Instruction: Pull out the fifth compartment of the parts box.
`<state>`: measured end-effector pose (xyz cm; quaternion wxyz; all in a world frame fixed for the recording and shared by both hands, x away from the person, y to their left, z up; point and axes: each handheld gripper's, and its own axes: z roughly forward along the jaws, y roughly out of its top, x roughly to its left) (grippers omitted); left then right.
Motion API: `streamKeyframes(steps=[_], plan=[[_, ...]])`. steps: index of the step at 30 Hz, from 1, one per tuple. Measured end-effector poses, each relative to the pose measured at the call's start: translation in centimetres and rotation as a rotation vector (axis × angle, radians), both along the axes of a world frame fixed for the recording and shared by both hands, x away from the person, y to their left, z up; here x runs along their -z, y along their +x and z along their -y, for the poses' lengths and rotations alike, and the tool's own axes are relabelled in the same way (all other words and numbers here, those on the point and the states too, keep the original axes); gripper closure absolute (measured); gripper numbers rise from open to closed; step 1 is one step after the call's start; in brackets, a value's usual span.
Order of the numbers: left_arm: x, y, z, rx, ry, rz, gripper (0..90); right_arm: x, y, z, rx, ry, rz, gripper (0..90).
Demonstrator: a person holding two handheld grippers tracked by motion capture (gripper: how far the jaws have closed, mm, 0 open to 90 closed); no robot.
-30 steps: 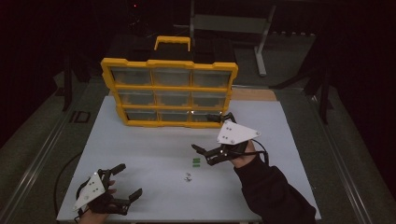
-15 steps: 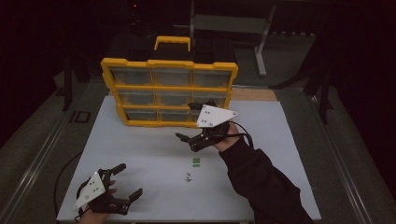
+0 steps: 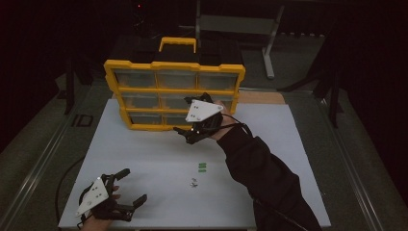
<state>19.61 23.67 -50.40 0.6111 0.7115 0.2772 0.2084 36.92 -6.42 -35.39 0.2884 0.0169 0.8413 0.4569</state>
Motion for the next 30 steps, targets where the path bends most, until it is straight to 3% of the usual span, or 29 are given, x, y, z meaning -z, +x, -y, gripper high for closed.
streamKeyframes(steps=[7, 15, 21, 29, 30], plan=[[0.0, 0.0, 0.0, 0.005, -0.004, 0.001, 0.0, 0.1, 1.5, -1.8, -0.046, -0.051, 0.052, 19.6], [0.0, 0.0, 0.0, 0.007, -0.007, -0.002, 0.0, 0.6, 3.3, -3.4, -0.032, -0.088, 0.111, 28.9], [0.0, 0.0, -0.1, 0.011, -0.008, -0.004, 0.0, 1.0, 4.6, -4.4, -0.023, -0.116, 0.129, 34.0], [0.0, 0.0, -0.1, 0.018, -0.008, 0.001, 0.0, 1.7, 5.7, -5.6, -0.008, -0.177, 0.249, 46.1], [0.0, 0.0, -0.1, 0.019, -0.008, 0.000, 0.0, 1.9, 5.7, -5.7, 0.001, -0.176, 0.275, 54.5]])
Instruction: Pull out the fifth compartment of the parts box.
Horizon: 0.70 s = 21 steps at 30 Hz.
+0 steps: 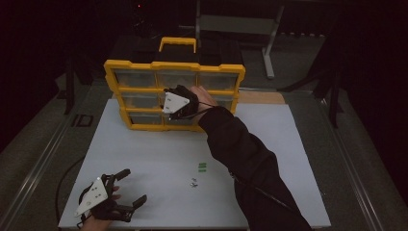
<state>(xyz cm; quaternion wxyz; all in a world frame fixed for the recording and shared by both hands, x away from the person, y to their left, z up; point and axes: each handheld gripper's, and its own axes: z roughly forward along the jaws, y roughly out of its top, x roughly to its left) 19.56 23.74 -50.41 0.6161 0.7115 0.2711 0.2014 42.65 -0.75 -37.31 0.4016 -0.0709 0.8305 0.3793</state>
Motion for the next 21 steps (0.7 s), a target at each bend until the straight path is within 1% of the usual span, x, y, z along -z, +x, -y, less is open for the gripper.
streamKeyframes(steps=[1, 2, 5, 7, 11, 12, 13, 14, 15, 16, 18, 19, 20, 21], plan=[[0.0, 0.0, 0.0, 0.001, 0.000, 0.000, 0.0, 0.1, 0.0, 0.0, 0.011, 0.004, 0.024, 56.0], [0.0, 0.0, 0.0, 0.002, 0.001, 0.001, 0.0, 0.3, 0.1, 0.0, 0.014, -0.002, 0.043, 57.0], [0.0, 0.0, 0.0, 0.003, 0.001, 0.000, 0.0, 0.6, 0.2, -0.1, 0.004, -0.029, 0.059, 60.0], [0.0, 0.0, 0.0, 0.004, 0.001, -0.001, 0.0, 0.9, 0.3, -0.2, -0.004, -0.044, 0.067, 60.2], [0.0, 0.0, 0.1, 0.005, 0.003, -0.002, 0.0, 1.0, 0.2, -0.4, 0.008, -0.046, 0.092, 65.4], [0.0, 0.0, 0.1, 0.005, 0.003, -0.002, 0.0, 1.1, 0.2, -0.4, 0.014, -0.048, 0.097, 65.4], [0.0, 0.0, 0.1, 0.005, 0.003, -0.002, 0.0, 1.2, 0.1, -0.5, 0.009, -0.056, 0.122, 65.6], [0.0, -0.1, 0.1, 0.006, 0.002, -0.002, 0.0, 1.2, 0.2, -0.4, 0.005, -0.061, 0.133, 67.1], [0.0, -0.1, 0.1, 0.006, 0.002, -0.002, 0.0, 1.3, 0.2, -0.4, -0.001, -0.071, 0.156, 67.6], [0.0, -0.1, 0.1, 0.006, 0.002, -0.002, 0.0, 1.4, 0.1, -0.4, -0.001, -0.076, 0.164, 68.5], [0.0, -0.1, 0.2, 0.008, 0.003, -0.003, 0.0, 1.5, 0.0, -0.5, -0.003, -0.115, 0.213, 69.4], [0.0, -0.1, 0.2, 0.008, 0.003, -0.003, 0.0, 1.5, 0.0, -0.5, -0.003, -0.115, 0.213, 69.4], [0.0, -0.1, 0.2, 0.009, 0.002, -0.004, 0.0, 2.0, 0.0, -0.8, -0.009, -0.170, 0.263, 69.4], [0.0, -0.1, 0.2, 0.009, 0.003, -0.004, 0.0, 2.0, 0.0, -0.8, -0.006, -0.173, 0.267, 69.5]])
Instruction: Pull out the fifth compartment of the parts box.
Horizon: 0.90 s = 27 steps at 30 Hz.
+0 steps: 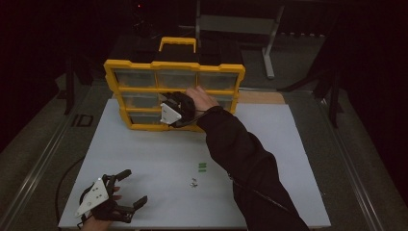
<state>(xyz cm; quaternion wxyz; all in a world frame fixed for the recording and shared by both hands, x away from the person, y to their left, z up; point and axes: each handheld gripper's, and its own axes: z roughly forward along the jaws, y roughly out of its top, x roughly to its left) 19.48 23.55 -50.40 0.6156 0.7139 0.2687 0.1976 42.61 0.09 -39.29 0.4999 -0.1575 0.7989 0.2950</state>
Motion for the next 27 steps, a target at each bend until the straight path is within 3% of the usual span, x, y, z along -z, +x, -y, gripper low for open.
streamKeyframes(steps=[4, 5, 6, 8, 15, 27], plan=[[0.0, 0.0, 0.0, 0.001, 0.001, 0.000, 0.0, -0.4, 0.2, 0.1, 0.004, 0.027, -0.047, 73.0], [0.0, 0.0, 0.0, 0.001, 0.001, 0.000, 0.0, -0.6, 0.3, 0.1, 0.005, 0.034, -0.070, 73.0], [0.0, 0.1, 0.0, 0.002, 0.006, 0.001, 0.0, -1.2, 0.4, 0.1, 0.012, 0.047, -0.141, 73.1], [0.0, 0.1, 0.1, 0.006, 0.005, -0.001, 0.0, -1.4, 0.5, 0.1, 0.014, 0.051, -0.169, 73.2], [0.1, 0.1, 0.1, 0.005, 0.004, -0.002, 0.0, -1.8, 0.3, 0.2, 0.014, 0.038, -0.191, 73.9], [0.0, 0.1, 0.1, 0.007, 0.007, -0.001, 0.0, -2.4, -1.3, 0.6, -0.037, 0.014, -0.242, 74.5]])
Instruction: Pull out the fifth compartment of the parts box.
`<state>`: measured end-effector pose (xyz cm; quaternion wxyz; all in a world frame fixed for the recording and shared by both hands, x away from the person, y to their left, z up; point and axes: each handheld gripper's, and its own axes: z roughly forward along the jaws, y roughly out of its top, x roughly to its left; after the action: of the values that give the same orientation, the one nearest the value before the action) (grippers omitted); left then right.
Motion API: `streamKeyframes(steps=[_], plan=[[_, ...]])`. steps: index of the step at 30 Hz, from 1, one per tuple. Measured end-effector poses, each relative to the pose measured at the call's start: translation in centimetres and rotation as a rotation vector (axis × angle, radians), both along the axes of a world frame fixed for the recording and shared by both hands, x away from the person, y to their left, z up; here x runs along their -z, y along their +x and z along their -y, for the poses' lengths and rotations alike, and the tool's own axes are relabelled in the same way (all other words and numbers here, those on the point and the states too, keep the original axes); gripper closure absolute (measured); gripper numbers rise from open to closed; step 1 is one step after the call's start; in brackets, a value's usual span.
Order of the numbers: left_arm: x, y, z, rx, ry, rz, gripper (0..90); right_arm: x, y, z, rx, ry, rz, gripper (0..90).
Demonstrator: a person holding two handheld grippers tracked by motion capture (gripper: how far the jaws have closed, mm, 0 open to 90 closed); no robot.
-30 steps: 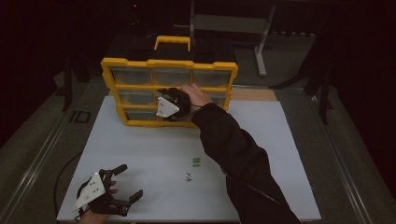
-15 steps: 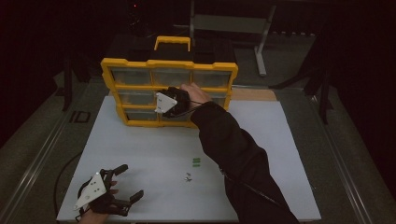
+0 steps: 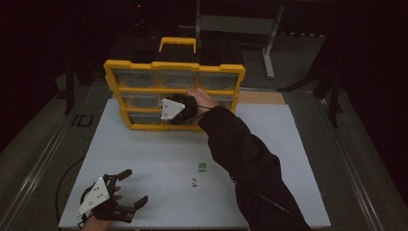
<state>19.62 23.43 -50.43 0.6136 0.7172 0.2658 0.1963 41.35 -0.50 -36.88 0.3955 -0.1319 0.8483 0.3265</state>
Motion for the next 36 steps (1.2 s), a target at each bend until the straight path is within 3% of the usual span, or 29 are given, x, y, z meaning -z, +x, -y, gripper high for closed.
streamKeyframes(steps=[2, 8, 11, 13, 22, 26, 36], plan=[[0.0, 0.0, 0.0, 0.001, -0.002, 0.000, 0.0, -0.2, -0.2, 0.2, -0.019, 0.014, -0.031, 74.7], [0.0, 0.0, 0.0, 0.002, -0.001, 0.000, 0.0, -0.2, -1.1, 0.5, -0.039, 0.005, -0.031, 74.7], [0.0, 0.1, 0.1, 0.001, 0.000, 0.000, 0.0, -0.3, -1.3, 0.6, -0.060, 0.026, -0.063, 74.8], [0.0, 0.1, 0.1, 0.001, -0.001, 0.000, 0.0, -0.2, -1.7, 0.5, -0.068, 0.016, -0.048, 74.8], [0.0, 0.1, 0.1, 0.001, 0.001, 0.000, 0.0, -0.5, -2.7, 0.7, -0.104, 0.020, -0.076, 74.9], [0.0, 0.1, 0.1, 0.001, 0.000, 0.000, 0.0, -0.3, -3.2, 0.5, -0.112, 0.017, -0.068, 74.9], [0.0, 0.1, 0.2, 0.002, 0.002, -0.001, 0.0, -0.5, -3.2, 1.3, -0.132, 0.026, -0.085, 74.7]])
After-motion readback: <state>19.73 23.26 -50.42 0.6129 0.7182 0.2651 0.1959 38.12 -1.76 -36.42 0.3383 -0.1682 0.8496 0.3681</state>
